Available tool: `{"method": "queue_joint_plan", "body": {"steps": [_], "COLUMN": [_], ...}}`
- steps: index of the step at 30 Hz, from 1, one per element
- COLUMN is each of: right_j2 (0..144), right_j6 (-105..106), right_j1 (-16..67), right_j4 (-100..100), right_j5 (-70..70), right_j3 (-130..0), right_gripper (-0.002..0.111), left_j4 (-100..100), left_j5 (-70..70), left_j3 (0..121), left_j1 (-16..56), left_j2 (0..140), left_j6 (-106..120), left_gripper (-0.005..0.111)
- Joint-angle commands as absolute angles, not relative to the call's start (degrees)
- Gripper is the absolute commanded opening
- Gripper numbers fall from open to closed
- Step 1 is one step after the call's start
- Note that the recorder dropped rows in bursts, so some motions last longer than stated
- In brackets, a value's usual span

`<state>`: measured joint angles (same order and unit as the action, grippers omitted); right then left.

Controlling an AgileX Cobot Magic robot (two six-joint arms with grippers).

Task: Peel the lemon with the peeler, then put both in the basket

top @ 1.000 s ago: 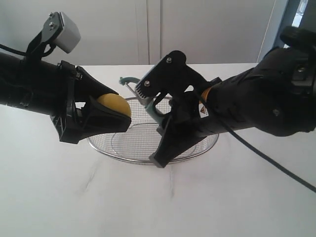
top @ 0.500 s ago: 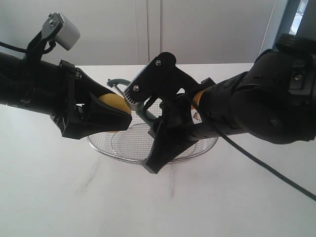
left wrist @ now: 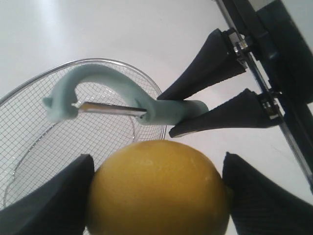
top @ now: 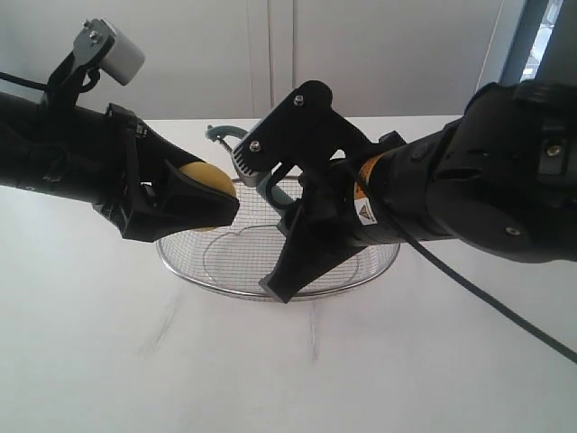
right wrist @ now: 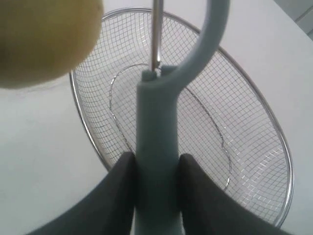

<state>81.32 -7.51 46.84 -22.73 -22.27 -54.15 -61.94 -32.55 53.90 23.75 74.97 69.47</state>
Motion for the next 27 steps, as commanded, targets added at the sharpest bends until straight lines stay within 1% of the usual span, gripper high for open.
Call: {"method": "queue_joint_plan", "body": {"steps": [1, 9, 18, 27], "right_j2": [80.51, 80.41, 77.04, 68.81], "right_j6": [-7.96, -7.96, -7.86, -7.74], "right_j1": [47.38, 48.28, 48.28, 48.28], "right_j4": [-22.35, -22.59, -22.86, -23.68], "right_j5": [-21.81, -21.67, -22.20, -24.25], "right_j3": [-54.21, -54.21, -54.21, -54.21], "right_gripper": [0.000, 0.000, 0.000, 0.000], "left_j4": [-64.22, -64.56, -64.56, -64.45], "left_j5": [-31.27, -30.94, -31.04, -31.09], "left_j3": [53.72, 53.72, 53.72, 53.72], "left_j1": [23.54, 23.54, 23.54, 23.54], "left_j2": [74.75, 76.67, 77.31, 77.31], "left_j6": [68.70, 68.09, 67.83, 67.83], "left_gripper": [0.000, 0.000, 0.000, 0.000]}}
